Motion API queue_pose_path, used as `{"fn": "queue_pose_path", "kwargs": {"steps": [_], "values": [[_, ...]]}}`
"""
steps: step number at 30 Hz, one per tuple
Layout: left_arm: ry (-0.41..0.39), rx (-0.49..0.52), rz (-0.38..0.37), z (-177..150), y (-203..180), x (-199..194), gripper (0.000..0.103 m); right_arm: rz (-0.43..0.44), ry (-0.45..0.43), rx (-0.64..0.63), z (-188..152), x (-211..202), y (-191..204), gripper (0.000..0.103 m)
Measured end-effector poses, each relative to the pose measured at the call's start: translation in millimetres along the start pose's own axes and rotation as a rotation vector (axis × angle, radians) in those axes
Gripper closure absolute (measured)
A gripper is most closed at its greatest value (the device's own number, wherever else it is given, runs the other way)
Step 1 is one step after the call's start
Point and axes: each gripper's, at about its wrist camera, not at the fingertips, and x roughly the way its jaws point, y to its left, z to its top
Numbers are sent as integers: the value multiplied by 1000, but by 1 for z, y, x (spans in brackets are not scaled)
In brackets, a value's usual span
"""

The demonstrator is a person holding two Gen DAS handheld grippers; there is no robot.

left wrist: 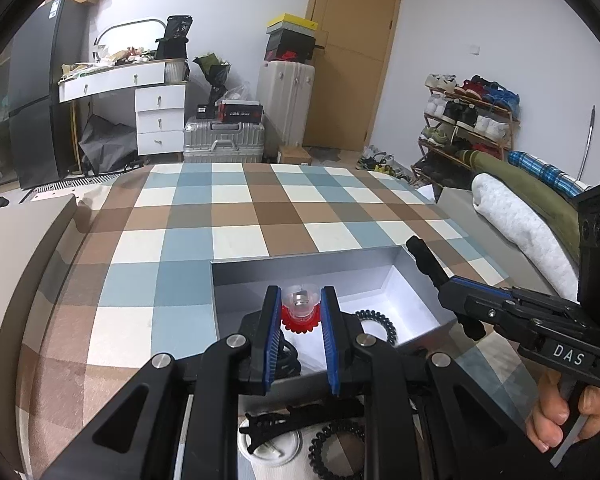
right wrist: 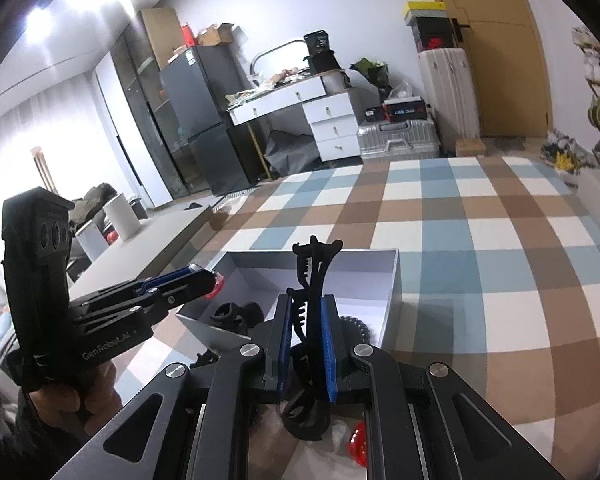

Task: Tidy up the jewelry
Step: 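Carry the ring holder with the left tool while the right tool carries the clip over the box, then open the left gripper over the box while the right gripper releases the clip inside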

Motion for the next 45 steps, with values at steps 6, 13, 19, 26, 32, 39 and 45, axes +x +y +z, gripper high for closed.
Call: {"fn": "queue_pose_path", "kwargs": {"steps": [6, 13, 19, 26, 32, 39, 45], "values": [[23, 6, 15, -1, -4, 12, 89, 13, 25, 32, 0, 9, -6, 90], [42, 30, 38, -4, -9, 19, 89, 8, 42, 46, 0, 17, -8, 90], [52, 34, 41, -5, -11, 21, 89, 1, 42, 45, 2, 19, -8, 90], [57, 38, 41, -4, -13, 23, 89, 3, 48, 45, 3, 22, -7, 87], [62, 32, 43, -6, -12, 21, 88, -10, 35, 23, 3, 16, -4, 87], [66, 33, 12, -8, -13, 9, 57, -38, 40, -8, -4, 4, -2, 55], [67, 23, -8, -16, -15, -8, 21, -70, 27, 20, -11, -12, -9, 25]]}}
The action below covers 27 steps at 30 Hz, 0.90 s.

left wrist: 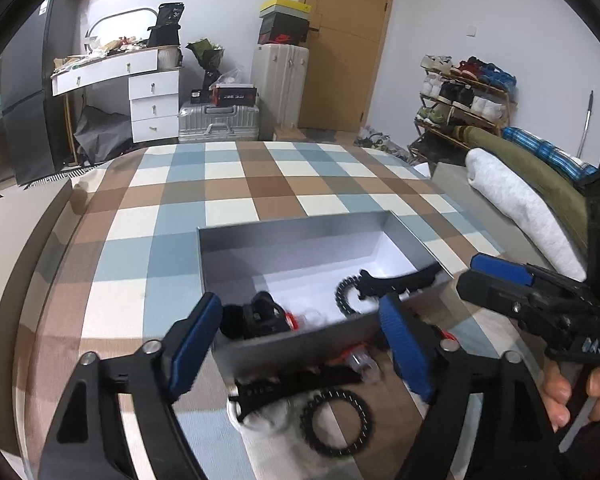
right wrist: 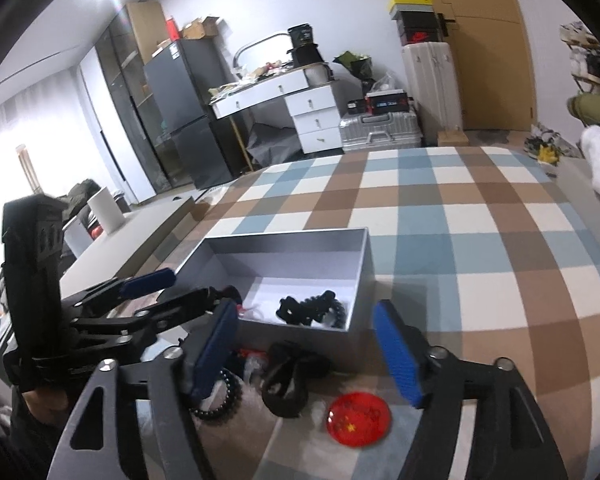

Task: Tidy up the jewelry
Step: 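Open the left gripper over the box while the right gripper releases the clip inside, then withdraw both open tools from the box back above the remaining items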

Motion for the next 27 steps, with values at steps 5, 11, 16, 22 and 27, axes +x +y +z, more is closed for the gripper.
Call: {"fn": "queue_pose_path", "kwargs": {"steps": [5, 11, 16, 22, 27], "values": [[-10, 62, 32, -11, -11, -9, 2, -8, 16, 41, -6, -6, -9, 9], [10, 57, 59, -21, -6, -9, 1, -38, 53, 48, -17, -7, -14, 6], [33, 17, 57, -27, 4, -9, 1, -81, 88, 29, -26, -9, -17, 6], [48, 11, 68, -31, 3, -8, 1, -139, 147, -33, -39, 0, -10, 7], [63, 20, 65, -33, 2, -7, 1, -176, 187, -117, -48, 10, 3, 10]]}}
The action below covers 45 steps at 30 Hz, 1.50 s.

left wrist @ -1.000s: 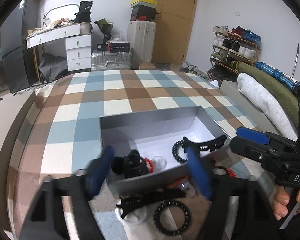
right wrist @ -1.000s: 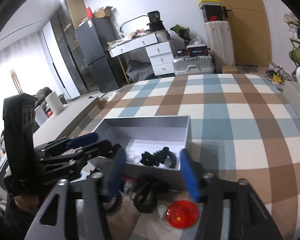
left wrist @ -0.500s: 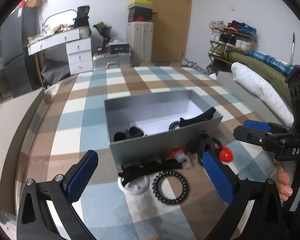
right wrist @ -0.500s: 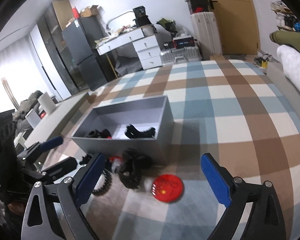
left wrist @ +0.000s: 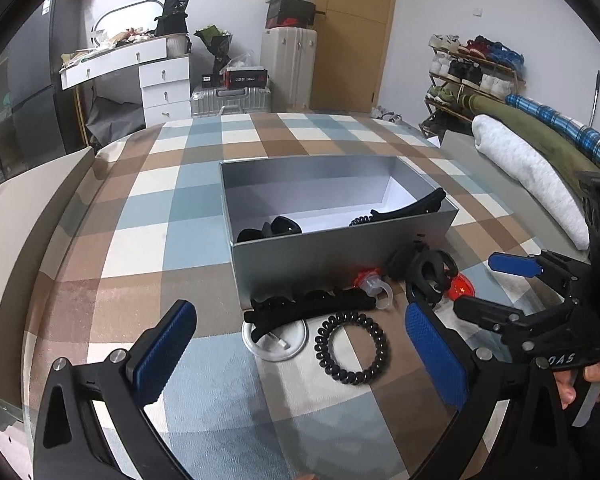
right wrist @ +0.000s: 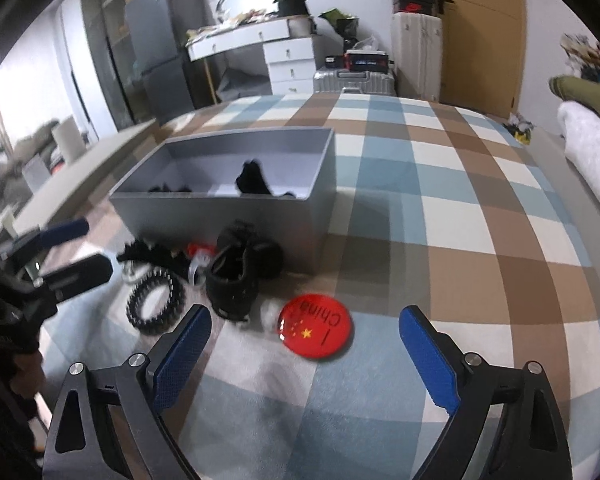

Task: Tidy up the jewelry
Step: 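Withdraw both open tools from the box back above the remaining items, then lower the right gripper around the red round China badge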

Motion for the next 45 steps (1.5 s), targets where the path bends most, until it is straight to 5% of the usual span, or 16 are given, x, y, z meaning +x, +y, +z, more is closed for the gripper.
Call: {"fn": "queue_pose_path", "kwargs": {"steps": [22, 34, 45], "values": [[26, 26, -6, -5, -4, 4, 1, -41, 73, -63, -8, 14, 8, 36], [35, 33, -10, -6, -7, 5, 1, -48, 58, -87, -8, 14, 13, 62], [36, 36, -14, -6, -8, 5, 1, -45, 55, -90, -8, 14, 13, 63]]}}
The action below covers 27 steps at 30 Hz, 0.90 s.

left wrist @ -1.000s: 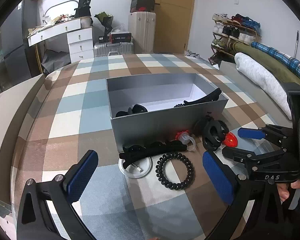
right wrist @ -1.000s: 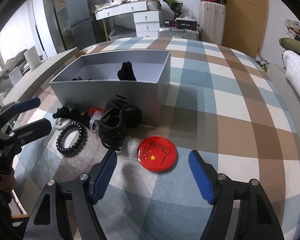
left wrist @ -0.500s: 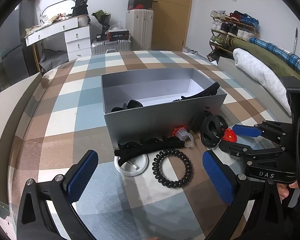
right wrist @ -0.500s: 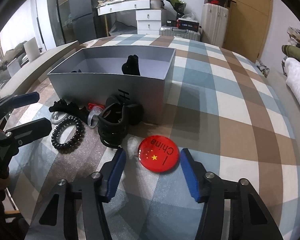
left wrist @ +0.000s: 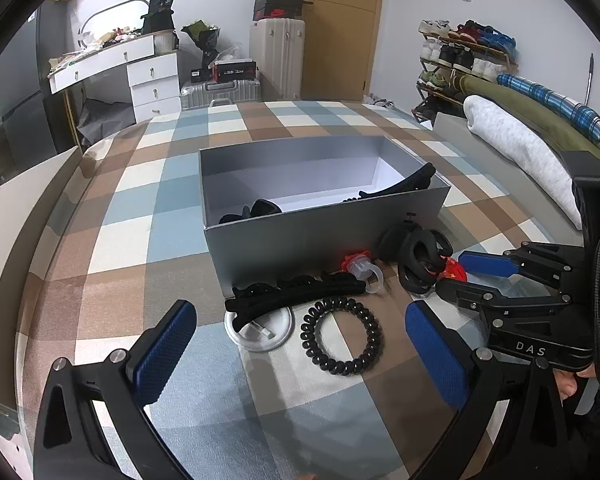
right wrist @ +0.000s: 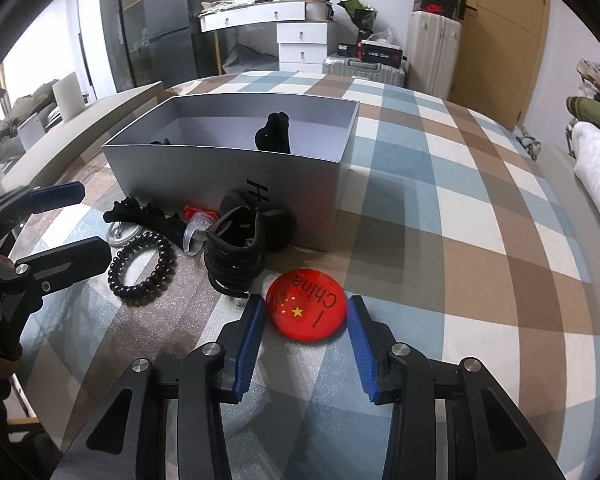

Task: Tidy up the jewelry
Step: 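Lower the right gripper around the red round China badge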

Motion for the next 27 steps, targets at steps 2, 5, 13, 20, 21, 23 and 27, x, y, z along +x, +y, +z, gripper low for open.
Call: {"fn": "queue_pose_path", "kwargs": {"steps": [2, 5, 13, 20, 21, 23, 27], "values": [[2, 3, -6, 0, 0, 0, 1, 6, -3, 2, 0, -1, 0, 63], [8, 9, -9, -1, -2, 0, 1, 16, -22, 8, 1, -5, -1, 63], [28, 21, -27, -2, -5, 2, 1, 38, -105, 62, 6, -20, -11, 63], [75, 7, -27, -5, 0, 9, 1, 44, -138, 95, 8, -25, -17, 63], [74, 1, -33, -5, 1, 8, 1, 44, -141, 98, 7, -25, -17, 63], [73, 4, -43, -5, 0, 8, 2, 43, -144, 99, 7, -26, -18, 63], [86, 18, -45, -6, -2, 8, 2, 45, -148, 107, 7, -26, -20, 63]]}}
